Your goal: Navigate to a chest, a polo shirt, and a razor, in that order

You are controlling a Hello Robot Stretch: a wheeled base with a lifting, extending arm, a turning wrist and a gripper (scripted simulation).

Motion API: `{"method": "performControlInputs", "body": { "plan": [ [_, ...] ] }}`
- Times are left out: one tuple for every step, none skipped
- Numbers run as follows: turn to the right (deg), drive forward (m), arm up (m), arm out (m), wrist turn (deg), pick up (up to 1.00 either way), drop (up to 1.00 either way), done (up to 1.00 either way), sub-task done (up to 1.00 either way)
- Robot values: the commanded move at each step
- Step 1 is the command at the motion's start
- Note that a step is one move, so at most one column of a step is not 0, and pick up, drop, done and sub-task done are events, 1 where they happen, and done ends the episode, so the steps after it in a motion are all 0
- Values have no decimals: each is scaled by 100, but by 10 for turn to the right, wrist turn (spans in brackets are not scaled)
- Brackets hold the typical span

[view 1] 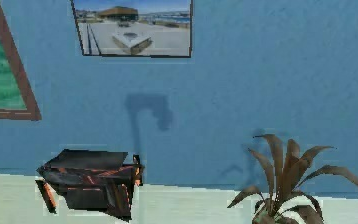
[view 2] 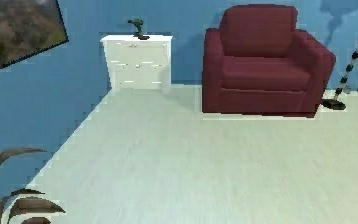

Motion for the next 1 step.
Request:
{"method": "performControlInputs", "body": {
  "plan": [
    [60,0,0,0,0,0,0,0,0]
  ]
}}
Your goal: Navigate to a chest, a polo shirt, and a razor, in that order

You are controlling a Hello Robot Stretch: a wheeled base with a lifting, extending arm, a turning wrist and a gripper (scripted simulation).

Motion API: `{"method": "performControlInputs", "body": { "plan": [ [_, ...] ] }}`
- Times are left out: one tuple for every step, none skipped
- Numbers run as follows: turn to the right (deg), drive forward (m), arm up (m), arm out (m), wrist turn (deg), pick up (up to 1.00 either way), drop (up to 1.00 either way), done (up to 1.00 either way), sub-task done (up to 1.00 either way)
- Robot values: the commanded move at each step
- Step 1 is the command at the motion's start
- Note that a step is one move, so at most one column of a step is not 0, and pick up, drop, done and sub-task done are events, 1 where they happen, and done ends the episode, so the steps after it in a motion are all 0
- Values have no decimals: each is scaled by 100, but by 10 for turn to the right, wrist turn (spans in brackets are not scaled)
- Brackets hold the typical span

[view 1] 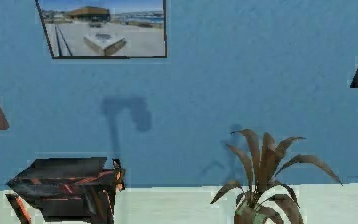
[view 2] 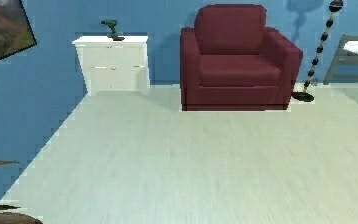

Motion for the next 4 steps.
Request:
{"method": "performControlInputs", "body": {
  "plan": [
    [0,30,0,0,0,0,0,0,0],
    [-420,0,0,0,0,0,0,0,0],
    [0,0,0,0,0,0,0,0,100],
    [-450,0,0,0,0,0,0,0,0]
  ]
}}
